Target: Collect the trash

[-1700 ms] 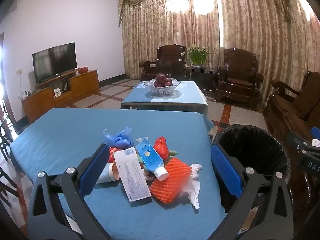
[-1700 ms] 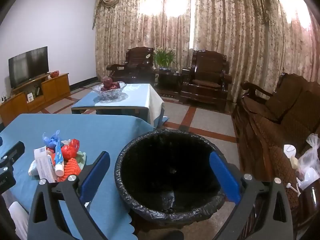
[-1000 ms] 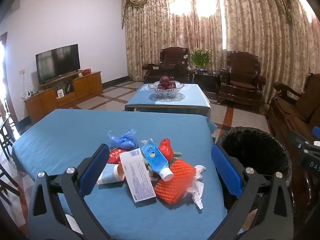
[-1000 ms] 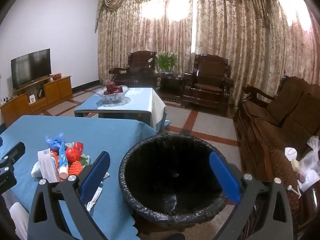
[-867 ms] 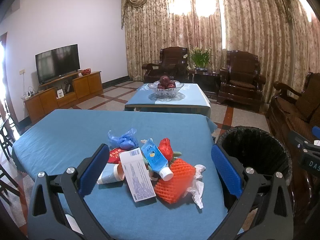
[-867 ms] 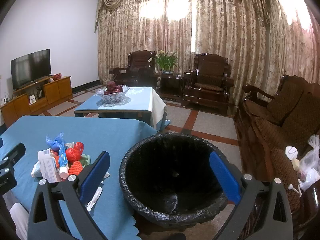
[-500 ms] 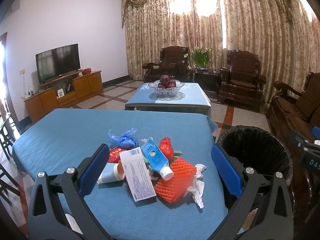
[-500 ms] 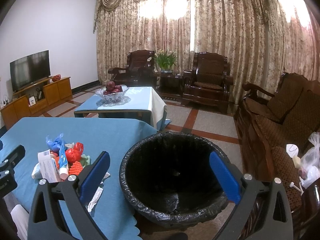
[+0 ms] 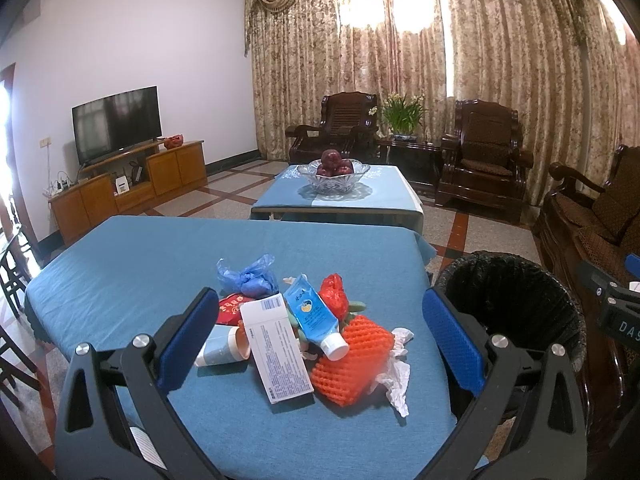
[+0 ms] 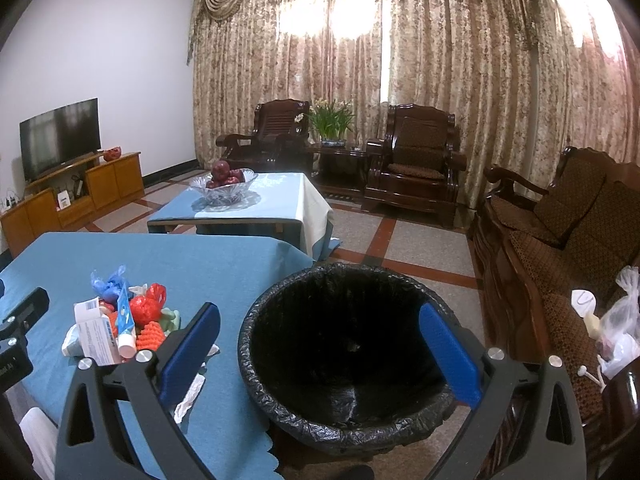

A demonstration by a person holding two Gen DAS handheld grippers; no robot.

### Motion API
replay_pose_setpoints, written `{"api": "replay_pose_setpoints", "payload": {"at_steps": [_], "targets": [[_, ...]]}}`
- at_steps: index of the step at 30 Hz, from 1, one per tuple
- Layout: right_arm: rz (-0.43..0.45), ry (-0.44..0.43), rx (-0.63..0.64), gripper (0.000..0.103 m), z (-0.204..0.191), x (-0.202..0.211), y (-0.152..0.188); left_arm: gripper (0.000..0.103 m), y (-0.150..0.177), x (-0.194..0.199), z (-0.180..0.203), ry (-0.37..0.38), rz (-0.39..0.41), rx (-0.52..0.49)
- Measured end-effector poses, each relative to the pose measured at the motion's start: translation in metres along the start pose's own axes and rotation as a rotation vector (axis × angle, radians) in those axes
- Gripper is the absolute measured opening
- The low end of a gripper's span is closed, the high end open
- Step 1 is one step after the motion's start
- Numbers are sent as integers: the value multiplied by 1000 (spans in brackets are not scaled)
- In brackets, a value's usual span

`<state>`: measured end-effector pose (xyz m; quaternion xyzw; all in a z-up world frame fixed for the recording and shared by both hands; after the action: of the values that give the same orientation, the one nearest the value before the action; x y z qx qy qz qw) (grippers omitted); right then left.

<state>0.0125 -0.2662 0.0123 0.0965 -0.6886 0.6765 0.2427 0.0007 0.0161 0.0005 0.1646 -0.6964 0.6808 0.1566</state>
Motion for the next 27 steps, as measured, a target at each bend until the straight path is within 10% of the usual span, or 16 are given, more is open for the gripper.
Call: {"api": "replay_pose_setpoints", "payload": {"at_steps": [27], "targets": [[-5, 5, 21, 97, -5, -4, 4, 98, 0, -2, 1, 1, -4, 1]]}}
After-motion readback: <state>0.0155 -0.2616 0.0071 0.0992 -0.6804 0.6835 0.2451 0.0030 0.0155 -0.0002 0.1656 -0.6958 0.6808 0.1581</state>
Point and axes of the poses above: each gripper's, at about its wrist camera, not at the fingertips, and x roughly against the way its jaws point, z to its right, y to its underside, the point moved 1 cm from there along -x, roughly the way its jaws point, and after that the axes turned 2 degrees about x, right-handed, at the moved point
